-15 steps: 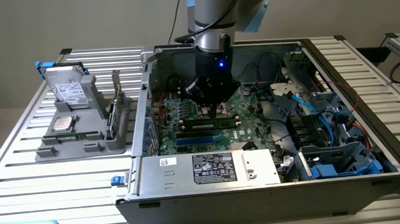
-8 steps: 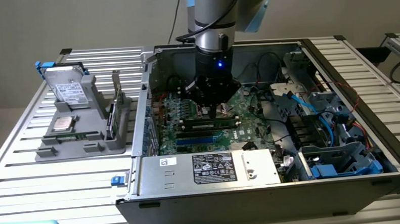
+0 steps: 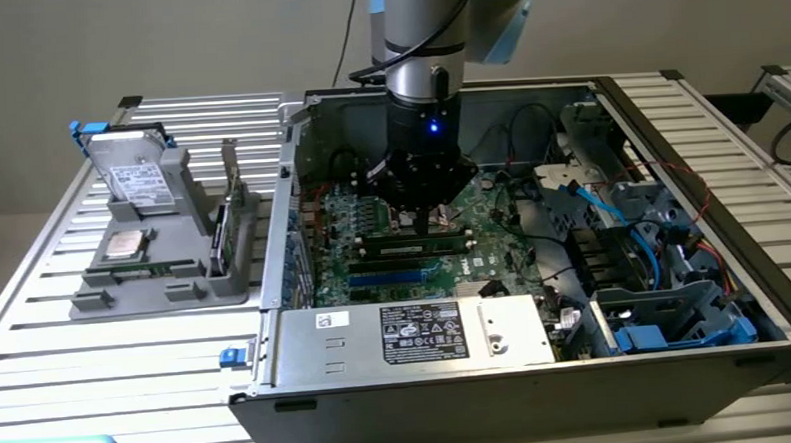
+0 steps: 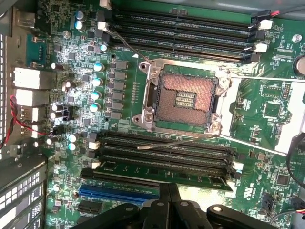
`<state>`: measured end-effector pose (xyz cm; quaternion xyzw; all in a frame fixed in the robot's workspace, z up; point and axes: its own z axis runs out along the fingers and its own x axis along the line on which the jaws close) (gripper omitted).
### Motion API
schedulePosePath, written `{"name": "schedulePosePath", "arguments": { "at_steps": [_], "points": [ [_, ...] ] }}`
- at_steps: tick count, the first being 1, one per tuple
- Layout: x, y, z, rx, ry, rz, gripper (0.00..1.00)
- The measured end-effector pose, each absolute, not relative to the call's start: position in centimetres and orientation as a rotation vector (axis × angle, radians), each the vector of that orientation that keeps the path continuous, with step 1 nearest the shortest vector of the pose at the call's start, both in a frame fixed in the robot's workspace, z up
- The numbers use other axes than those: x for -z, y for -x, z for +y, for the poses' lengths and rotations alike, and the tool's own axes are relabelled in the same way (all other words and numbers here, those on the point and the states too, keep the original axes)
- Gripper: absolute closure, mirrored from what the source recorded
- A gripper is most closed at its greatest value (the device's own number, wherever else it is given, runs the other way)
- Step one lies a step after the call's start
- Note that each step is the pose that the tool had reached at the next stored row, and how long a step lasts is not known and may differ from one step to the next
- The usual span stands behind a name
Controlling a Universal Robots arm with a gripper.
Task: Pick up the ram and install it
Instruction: 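Press down the ram until it locks into place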
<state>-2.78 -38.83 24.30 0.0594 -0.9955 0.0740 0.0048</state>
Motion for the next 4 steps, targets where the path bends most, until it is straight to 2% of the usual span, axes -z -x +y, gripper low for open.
{"name": "schedulePosePath", "arguments": {
  "at_steps": [4],
  "points": [
    [-24.3, 2.79, -38.83, -0.232, -0.186, -3.118, 0.89]
  ]
}}
